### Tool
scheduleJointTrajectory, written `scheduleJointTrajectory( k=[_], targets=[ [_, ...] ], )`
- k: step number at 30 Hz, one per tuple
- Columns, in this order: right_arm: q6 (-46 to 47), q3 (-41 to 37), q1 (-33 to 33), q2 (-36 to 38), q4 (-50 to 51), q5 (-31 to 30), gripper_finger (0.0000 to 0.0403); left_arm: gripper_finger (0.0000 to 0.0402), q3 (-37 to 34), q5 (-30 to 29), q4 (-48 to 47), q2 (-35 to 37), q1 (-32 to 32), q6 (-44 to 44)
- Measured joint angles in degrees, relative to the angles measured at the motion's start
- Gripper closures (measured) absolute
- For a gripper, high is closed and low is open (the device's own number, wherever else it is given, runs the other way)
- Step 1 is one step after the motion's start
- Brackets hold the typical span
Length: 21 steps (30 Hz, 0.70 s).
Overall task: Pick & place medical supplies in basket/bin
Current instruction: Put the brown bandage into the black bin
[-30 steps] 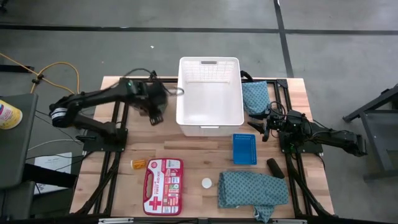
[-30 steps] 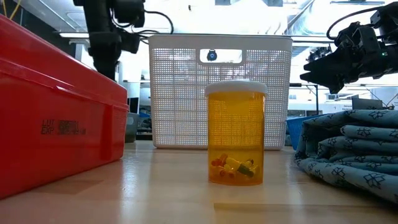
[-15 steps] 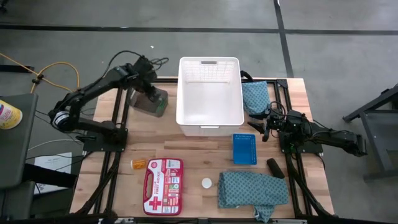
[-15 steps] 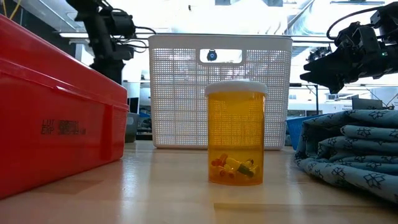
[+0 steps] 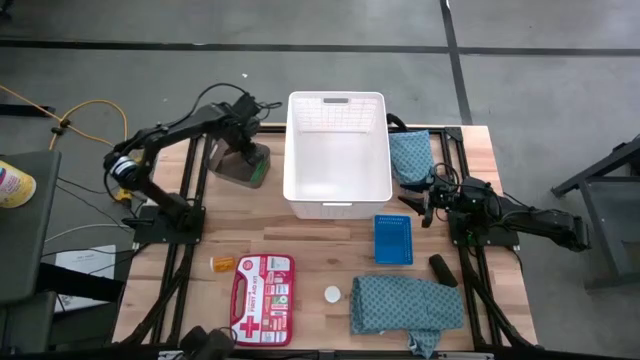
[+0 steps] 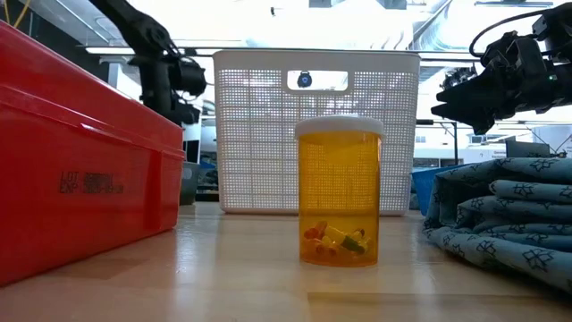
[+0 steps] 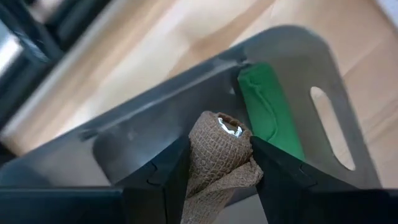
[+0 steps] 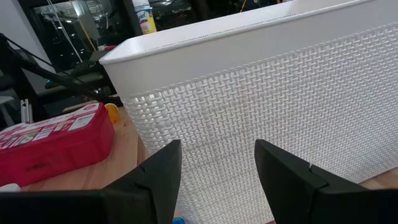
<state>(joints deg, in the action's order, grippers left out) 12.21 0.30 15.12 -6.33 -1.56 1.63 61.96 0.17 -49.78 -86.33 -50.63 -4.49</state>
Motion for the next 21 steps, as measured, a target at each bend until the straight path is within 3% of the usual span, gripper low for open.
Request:
scheduleJointTrajectory(
  k=[5,14,21],
  targets=[
    [0.0,0.0,0.0,0.0,0.0,0.0,0.0211,0.025,0.0,2.9,0.1,-2.5,-1.1,0.2],
    [0.0,0.0,0.0,0.0,0.0,0.0,0.0211,0.0249,0.0,2.7,0.0,-2.6,-1.5,0.9],
    [0.0,0.0,0.0,0.0,0.0,0.0,0.0211,0.0216,0.0,2.7,-0.1,-2.6,-1.5,1.1]
  ],
)
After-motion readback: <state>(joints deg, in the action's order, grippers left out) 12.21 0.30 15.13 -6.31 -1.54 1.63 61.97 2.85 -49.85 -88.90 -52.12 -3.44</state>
